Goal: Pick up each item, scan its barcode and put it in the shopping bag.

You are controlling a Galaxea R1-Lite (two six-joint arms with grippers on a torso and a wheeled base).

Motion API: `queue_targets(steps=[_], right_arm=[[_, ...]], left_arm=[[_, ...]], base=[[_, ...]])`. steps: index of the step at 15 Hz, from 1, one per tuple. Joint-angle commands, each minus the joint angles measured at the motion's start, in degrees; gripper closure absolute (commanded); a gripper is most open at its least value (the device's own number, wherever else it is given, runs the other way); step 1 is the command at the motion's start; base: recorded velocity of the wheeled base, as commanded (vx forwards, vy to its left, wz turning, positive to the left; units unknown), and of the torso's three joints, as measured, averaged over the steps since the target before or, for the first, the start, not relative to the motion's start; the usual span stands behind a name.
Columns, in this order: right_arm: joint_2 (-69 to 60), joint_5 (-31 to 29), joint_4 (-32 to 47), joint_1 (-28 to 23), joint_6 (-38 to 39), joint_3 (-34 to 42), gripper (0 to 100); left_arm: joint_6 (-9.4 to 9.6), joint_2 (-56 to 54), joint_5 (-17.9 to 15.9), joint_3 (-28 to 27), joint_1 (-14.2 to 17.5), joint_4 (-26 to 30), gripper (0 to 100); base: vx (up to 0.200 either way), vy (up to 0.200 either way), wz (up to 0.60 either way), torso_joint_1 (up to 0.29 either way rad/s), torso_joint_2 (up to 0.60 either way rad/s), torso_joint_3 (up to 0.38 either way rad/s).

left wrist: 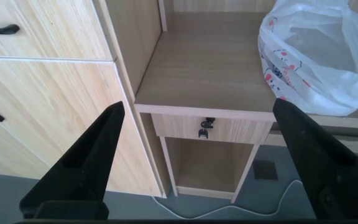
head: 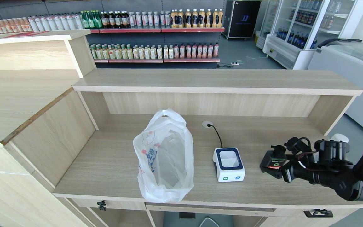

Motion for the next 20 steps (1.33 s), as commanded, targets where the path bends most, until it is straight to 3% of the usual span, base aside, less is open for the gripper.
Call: queue_targets(steps=[1,15,20], right_arm=[[1.62,1.24,-0.79,0.39,-0.03,-0.05,0],[4.52,3.70,-1.05,1.45,0.58,-4.71,0],[6.28,8.36,-0.61,1.71,0.67,-6.55,0]], left_arm=[[0.08,-0.02,0.02,0.00,0.02,-0.03,0],[0.08,-0.02,0.02,0.00,0.02,-0.03,0],[-0.01,-0.02,0.02,0.00,0.02,-0.03,0]], base=[[0.000,0.000,0.00,0.000,0.00,0.000],[0.000,0.000,0.00,0.000,0.00,0.000],[0.000,0.000,0.00,0.000,0.00,0.000]])
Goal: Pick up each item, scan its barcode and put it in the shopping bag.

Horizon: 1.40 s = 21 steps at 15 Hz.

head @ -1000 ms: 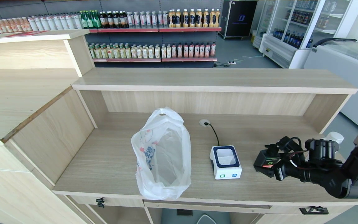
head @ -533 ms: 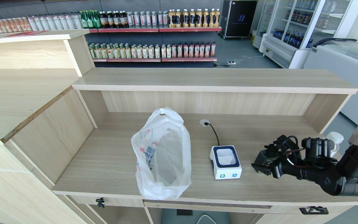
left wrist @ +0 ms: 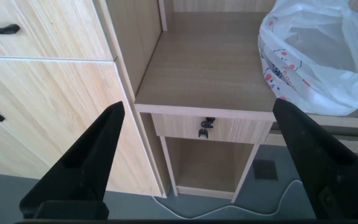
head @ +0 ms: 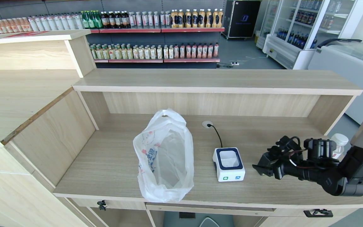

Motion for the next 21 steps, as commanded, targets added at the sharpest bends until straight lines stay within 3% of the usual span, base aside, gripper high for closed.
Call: queue_targets(steps=[1,13,14,21], right_arm=[[1.19,0.91,0.08,0.40,-0.01,-1.22,0],[2.68,1.79,0.17,1.19,-0.01,-2.54,0],[2.68,1.79,0.17,1.19,-0.10,-2.54,100],[-1.45,1.35,0.08,0.23,-0.36,0.27,100]], left_arm=[[-0.04,-0.02,0.04,0.00,0.02,-0.03,0],[-0.04,-0.02,0.04,0.00,0.02,-0.03,0],[-0.04,-0.02,0.04,0.00,0.02,-0.03,0],[-0.04,-0.02,0.04,0.00,0.02,0.06,0]], base=[[0.000,0.000,0.00,0.000,0.00,0.000],[0.000,0.000,0.00,0.000,0.00,0.000],[0.000,0.000,0.00,0.000,0.00,0.000],[0.000,0.000,0.00,0.000,0.00,0.000]])
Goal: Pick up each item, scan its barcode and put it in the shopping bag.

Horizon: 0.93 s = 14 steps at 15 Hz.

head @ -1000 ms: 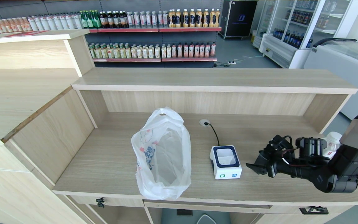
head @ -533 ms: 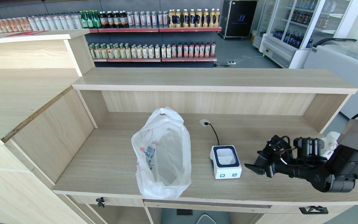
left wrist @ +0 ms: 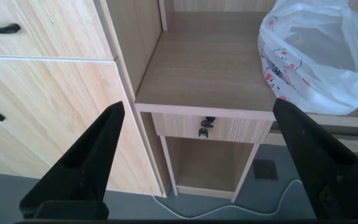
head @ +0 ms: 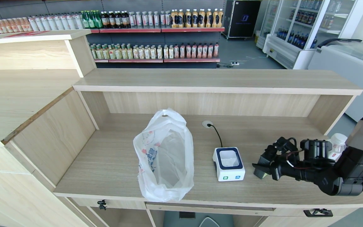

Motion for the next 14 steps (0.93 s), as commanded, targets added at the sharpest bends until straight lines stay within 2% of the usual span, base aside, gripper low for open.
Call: queue_targets(steps=[1,2,4,8,11,12,14], right_arm=[[-5.33,0.21,-0.15,-0.47,0.11,2.42,100],[-8.05,0.82,-0.15,-0.47,0.28,3.56,100],[-19.12,8.38,-0.50,-0.47,3.88,7.52,100],[-37.49,14.18,-0.68,0.67,6.43,10.94,100],[-45.23,20.42,-1.82,0.93,6.35,12.09,100],[-45.76,21.30,-4.28,1.11,6.61,12.17,100],[-46.11,21.30,-8.68,4.71,6.43,12.09,100]], left_arm=[[-0.03,-0.02,0.02,0.00,0.02,-0.03,0],[0.06,-0.02,0.02,0.00,0.02,0.06,0],[0.06,-0.02,0.02,0.00,0.02,0.06,0],[0.06,-0.02,0.02,0.00,0.02,0.06,0],[0.06,-0.02,0.02,0.00,0.02,-0.03,0],[0.06,-0.02,0.02,0.00,0.02,-0.03,0],[0.06,-0.02,0.02,0.00,0.02,0.06,0]], base=[[0.000,0.000,0.00,0.000,0.00,0.000],[0.000,0.000,0.00,0.000,0.00,0.000],[0.000,0.000,0.00,0.000,0.00,0.000],[0.000,0.000,0.00,0.000,0.00,0.000],[0.000,0.000,0.00,0.000,0.00,0.000],[0.000,0.000,0.00,0.000,0.00,0.000],[0.000,0.000,0.00,0.000,0.00,0.000]])
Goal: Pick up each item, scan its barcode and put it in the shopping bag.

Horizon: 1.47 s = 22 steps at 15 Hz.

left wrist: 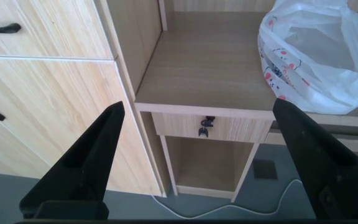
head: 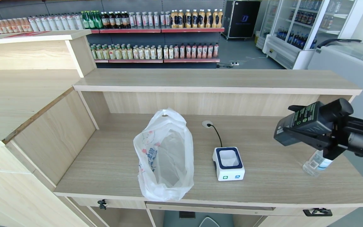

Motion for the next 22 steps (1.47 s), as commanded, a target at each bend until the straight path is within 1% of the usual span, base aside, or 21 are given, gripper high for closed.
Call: queue_targets(steps=[1,2,3,4,5,6,7,9,10,14,16,18,22], right_arm=[[-2.72,-0.16,-4.72,4.52,-0.32,-0.11,100],[-1.93,-0.24,-7.45,6.27,-0.41,0.07,100],[0.62,-0.42,-13.42,10.05,-0.67,0.77,100],[2.20,-0.42,-16.32,11.72,-0.94,0.86,100],[4.49,-0.33,-21.07,14.98,-1.20,0.60,100],[5.63,-0.16,-21.86,16.73,-2.52,0.16,100],[6.95,0.11,-21.77,17.70,-5.60,-1.51,100],[11.69,1.78,-21.68,20.78,-10.78,-5.38,100],[14.51,2.66,-21.68,23.06,-13.68,-8.81,100],[21.80,3.27,-21.68,33.70,-17.99,-22.52,100],[23.74,3.27,-21.68,36.60,-18.69,-26.83,100],[24.61,3.27,-21.68,38.44,-19.31,-28.76,100],[23.74,3.18,-21.60,40.82,-19.83,-29.20,100]], left_arm=[[0.06,-0.02,0.02,0.00,0.02,0.06,0],[0.06,-0.02,0.02,0.00,0.02,-0.03,0],[-0.03,-0.02,0.02,0.00,0.02,-0.03,0],[-0.03,-0.02,0.02,0.00,0.02,-0.03,0],[-0.03,-0.02,0.02,0.00,0.02,-0.03,0],[-0.03,-0.02,0.02,0.00,0.02,-0.03,0],[-0.03,-0.02,0.02,0.00,0.02,0.06,0],[0.06,-0.02,0.02,0.00,0.02,0.06,0],[0.06,-0.02,0.02,0.00,0.02,-0.03,0],[-0.03,-0.02,0.02,0.00,0.02,0.06,0],[-0.03,-0.02,0.02,0.00,0.02,0.06,0],[0.06,-0.02,0.02,0.00,0.02,-0.03,0],[-0.03,-0.02,0.02,0.00,0.02,-0.03,0]], base=[[0.000,0.000,0.00,0.000,0.00,0.000],[0.000,0.000,0.00,0.000,0.00,0.000],[0.000,0.000,0.00,0.000,0.00,0.000],[0.000,0.000,0.00,0.000,0.00,0.000],[0.000,0.000,0.00,0.000,0.00,0.000],[0.000,0.000,0.00,0.000,0.00,0.000],[0.000,0.000,0.00,0.000,0.00,0.000],[0.000,0.000,0.00,0.000,0.00,0.000],[0.000,0.000,0.00,0.000,0.00,0.000],[0.000,0.000,0.00,0.000,0.00,0.000],[0.000,0.000,0.00,0.000,0.00,0.000],[0.000,0.000,0.00,0.000,0.00,0.000],[0.000,0.000,0.00,0.000,0.00,0.000]])
